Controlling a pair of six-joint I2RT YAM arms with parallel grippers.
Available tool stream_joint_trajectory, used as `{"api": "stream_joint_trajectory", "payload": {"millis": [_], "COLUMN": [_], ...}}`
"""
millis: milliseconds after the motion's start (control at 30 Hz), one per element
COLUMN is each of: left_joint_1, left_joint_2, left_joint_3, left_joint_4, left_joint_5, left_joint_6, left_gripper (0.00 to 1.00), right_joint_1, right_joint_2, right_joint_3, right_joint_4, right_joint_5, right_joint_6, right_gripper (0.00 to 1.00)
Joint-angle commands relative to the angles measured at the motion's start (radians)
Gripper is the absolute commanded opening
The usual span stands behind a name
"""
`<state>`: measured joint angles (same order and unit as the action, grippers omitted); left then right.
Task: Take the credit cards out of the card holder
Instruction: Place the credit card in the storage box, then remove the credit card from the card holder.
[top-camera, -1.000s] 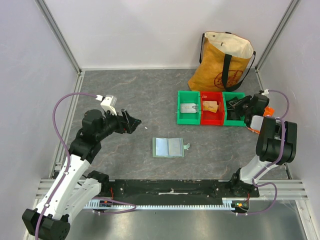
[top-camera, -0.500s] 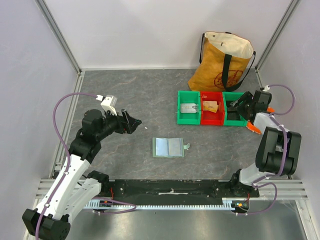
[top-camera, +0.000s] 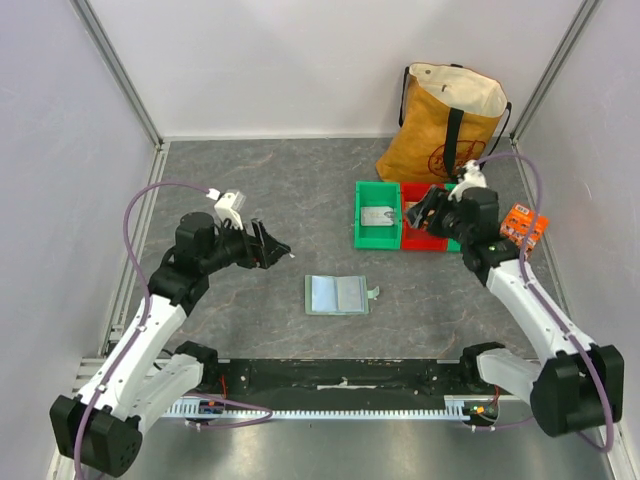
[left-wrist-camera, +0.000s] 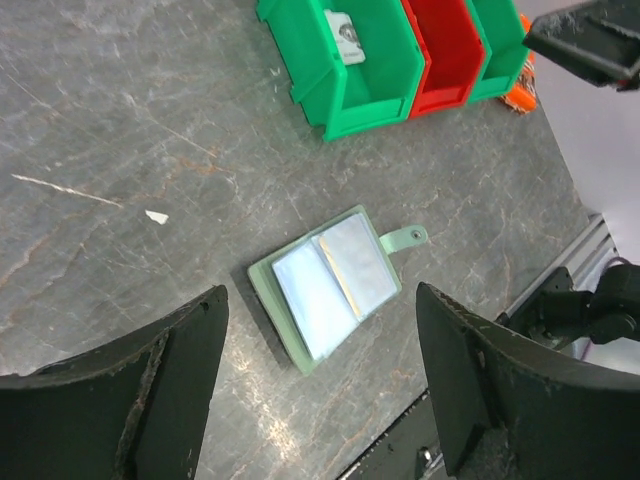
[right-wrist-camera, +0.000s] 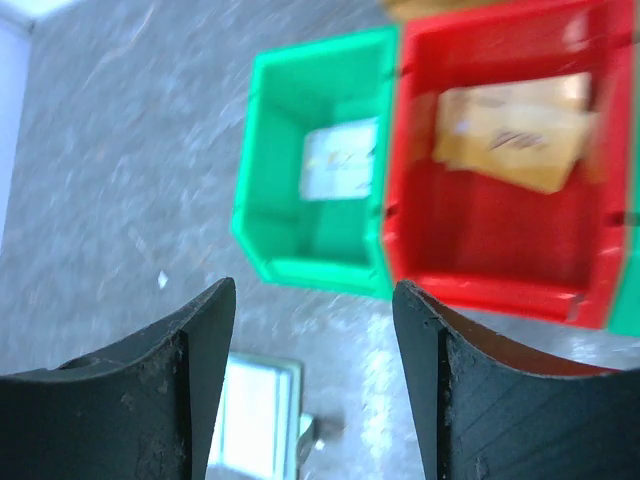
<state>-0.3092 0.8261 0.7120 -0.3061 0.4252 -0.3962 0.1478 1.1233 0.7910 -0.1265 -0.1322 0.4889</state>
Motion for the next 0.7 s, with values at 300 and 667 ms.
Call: {"api": "stream_joint_trajectory", "payload": {"millis": [300,667], "left_joint_1": [-0.323,-0.433], "left_joint_2": [0.203,0.465], "left_joint_3": [-0.048,-0.062], "left_joint_4": [0.145,0.251], "left_joint_5": [-0.104,-0.227], "left_joint_6": [-0.242,-0.280], "left_gripper": [0.72,0.41], "right_joint_1": [0.357,0.449], "right_joint_2": [-0.054,0.165], "right_joint_3": [-0.190,-0.161], "right_joint_4": [0.096,0.114], "right_joint_5": [-0.098,-0.112], "right_joint_6": [0.060,0.020], "right_gripper": [0.59,0.49]}}
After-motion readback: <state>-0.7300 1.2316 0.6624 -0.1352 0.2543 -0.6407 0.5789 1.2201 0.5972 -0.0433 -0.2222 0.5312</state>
